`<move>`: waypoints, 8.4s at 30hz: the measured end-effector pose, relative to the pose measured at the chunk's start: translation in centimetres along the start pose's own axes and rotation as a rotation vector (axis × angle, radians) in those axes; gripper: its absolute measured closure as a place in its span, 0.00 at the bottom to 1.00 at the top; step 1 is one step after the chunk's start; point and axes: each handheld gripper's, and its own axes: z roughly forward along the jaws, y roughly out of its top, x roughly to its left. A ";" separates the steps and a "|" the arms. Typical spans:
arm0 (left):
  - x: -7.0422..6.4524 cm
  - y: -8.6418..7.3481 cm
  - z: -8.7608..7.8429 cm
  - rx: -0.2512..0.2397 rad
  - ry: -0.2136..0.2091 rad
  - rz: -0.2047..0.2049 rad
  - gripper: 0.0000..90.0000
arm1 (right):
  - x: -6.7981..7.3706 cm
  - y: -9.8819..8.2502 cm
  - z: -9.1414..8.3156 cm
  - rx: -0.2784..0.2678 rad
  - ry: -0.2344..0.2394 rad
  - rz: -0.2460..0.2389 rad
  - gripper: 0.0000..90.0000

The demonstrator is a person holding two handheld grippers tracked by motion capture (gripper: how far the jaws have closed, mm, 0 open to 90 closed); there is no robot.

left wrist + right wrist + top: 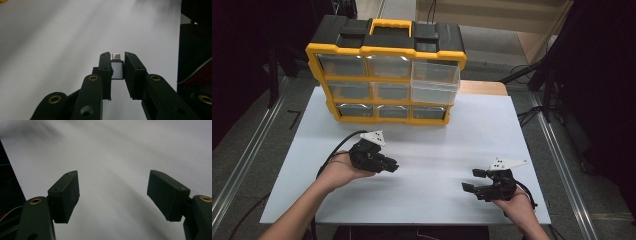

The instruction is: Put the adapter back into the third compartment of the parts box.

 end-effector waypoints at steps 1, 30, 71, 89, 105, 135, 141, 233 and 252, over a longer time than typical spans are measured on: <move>0.0 0.0 0.0 0.000 0.000 0.000 0.87 | 0.0 0.0 0.0 0.000 0.000 0.002 0.27; -0.6 7.4 -4.3 0.045 -0.076 0.152 0.86 | 0.0 0.0 0.1 0.003 0.009 0.002 0.27; -1.3 17.2 -9.6 0.028 -0.117 0.215 0.86 | -0.1 0.0 -0.1 -0.003 0.008 0.024 0.27; -1.3 21.9 -12.9 0.020 -0.035 0.246 0.86 | 0.1 0.1 0.0 -0.005 0.013 0.017 0.27; 0.2 26.1 -13.6 0.022 0.009 0.206 0.86 | 0.1 0.1 0.0 -0.008 0.016 0.011 0.27; 2.6 27.1 -9.3 -0.003 0.057 0.175 0.86 | -0.3 0.0 -0.1 -0.020 0.025 0.013 0.27; 2.5 27.2 -9.5 -0.016 0.051 0.172 0.73 | -0.3 -0.1 -0.2 -0.024 0.028 0.015 0.27; 1.5 4.2 -6.0 -0.147 0.152 -0.005 0.29 | -0.2 0.1 -0.3 -0.029 -0.012 0.039 0.27; 0.7 0.4 -2.4 -0.158 0.128 -0.022 0.29 | -0.2 0.2 -0.1 -0.019 -0.012 0.037 0.27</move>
